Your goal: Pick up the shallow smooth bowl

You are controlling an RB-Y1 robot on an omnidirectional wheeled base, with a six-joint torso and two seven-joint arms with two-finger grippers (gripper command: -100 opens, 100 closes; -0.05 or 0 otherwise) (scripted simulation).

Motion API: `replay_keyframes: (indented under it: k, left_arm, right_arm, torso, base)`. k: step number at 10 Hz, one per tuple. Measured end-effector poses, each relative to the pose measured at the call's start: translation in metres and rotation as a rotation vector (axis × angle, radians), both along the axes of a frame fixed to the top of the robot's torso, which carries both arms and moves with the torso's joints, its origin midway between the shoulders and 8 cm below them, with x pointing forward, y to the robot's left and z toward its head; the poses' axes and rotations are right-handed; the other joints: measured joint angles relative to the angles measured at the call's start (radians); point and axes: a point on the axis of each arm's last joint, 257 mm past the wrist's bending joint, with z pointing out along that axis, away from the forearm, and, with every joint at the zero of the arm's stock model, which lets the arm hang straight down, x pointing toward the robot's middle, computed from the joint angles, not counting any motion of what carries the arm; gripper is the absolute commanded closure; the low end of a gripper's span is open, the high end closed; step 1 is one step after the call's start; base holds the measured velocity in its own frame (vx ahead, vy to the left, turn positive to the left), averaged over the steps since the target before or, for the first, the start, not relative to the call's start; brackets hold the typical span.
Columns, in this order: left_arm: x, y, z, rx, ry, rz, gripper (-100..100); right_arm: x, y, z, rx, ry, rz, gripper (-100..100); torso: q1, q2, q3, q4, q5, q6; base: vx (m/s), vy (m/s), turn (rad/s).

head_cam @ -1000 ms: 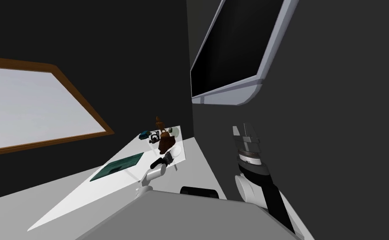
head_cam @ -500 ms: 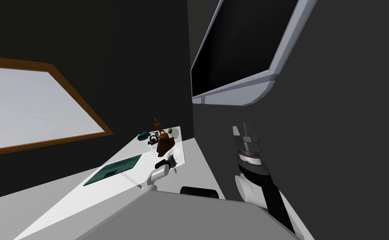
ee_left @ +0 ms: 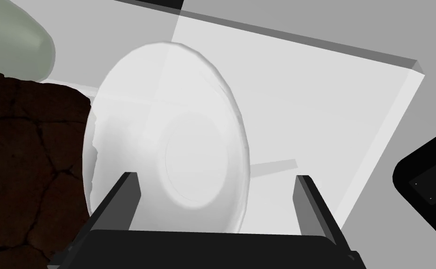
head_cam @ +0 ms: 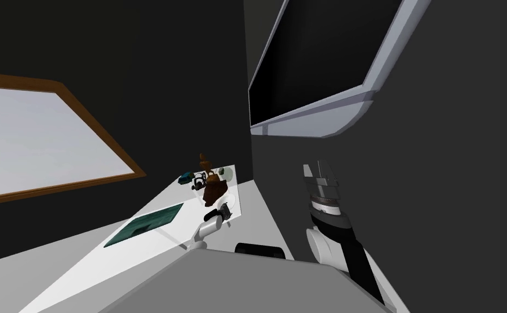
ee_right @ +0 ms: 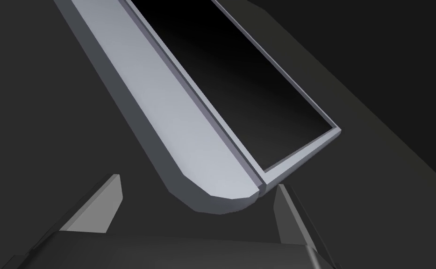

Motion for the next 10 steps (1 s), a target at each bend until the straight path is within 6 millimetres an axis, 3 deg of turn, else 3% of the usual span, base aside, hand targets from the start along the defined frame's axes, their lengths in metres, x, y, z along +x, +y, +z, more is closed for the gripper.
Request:
replay_keyframes:
  k: [1, 5, 6, 7, 9, 10]
  left_arm:
    - [0.0003, -0.0002, 0.0, 0.001, -0.002, 0.0, 100]
    - [0.0001, -0.0002, -0.0003, 0.002, -0.001, -0.001, 100]
    - [-0.0001, -0.0002, -0.0004, 0.002, 0.0, -0.001, 0]
    - [-0.0002, -0.0003, -0.0005, 0.002, 0.0, -0.001, 100]
    - [0.0004, 0.0063, 0.0069, 0.002, -0.001, 0.0, 100]
    - [-0.0003, 0.0066, 0.0066, 0.002, 0.001, 0.0, 0]
  right_arm:
    - [0.0, 0.0, 0.0, 0.0, 0.0, 0.0, 0]
    - [0.0, 0.0, 0.0, 0.0, 0.0, 0.0, 0]
    - [0.0, 0.0, 0.0, 0.0, 0.0, 0.0, 0]
    - [0.0, 0.0, 0.0, 0.0, 0.0, 0.0, 0]
    - [0.0, 0.0, 0.0, 0.0, 0.0, 0.0, 0]
    - [0.0, 0.0, 0.0, 0.0, 0.0, 0.0, 0]
  torso:
    - [-0.001, 0.001, 0.001, 0.0, 0.0, 0.0]
    - [-0.002, 0.004, 0.002, 0.001, 0.0, 0.0]
    - [-0.002, 0.004, 0.002, 0.001, 0.0, 0.0]
    - [-0.002, 0.004, 0.003, 0.001, 0.0, -0.001]
    - [-0.005, 0.009, 0.005, 0.002, -0.001, -0.001]
    - [-0.004, 0.008, 0.005, 0.002, -0.001, -0.001]
  base:
    - [0.0, 0.0, 0.0]
    - [0.0, 0.0, 0.0]
    - [0.0, 0.0, 0.0]
    - [-0.047, -0.026, 0.001]
    - [-0.047, -0.028, 0.005]
    - [-0.006, -0.003, 0.0]
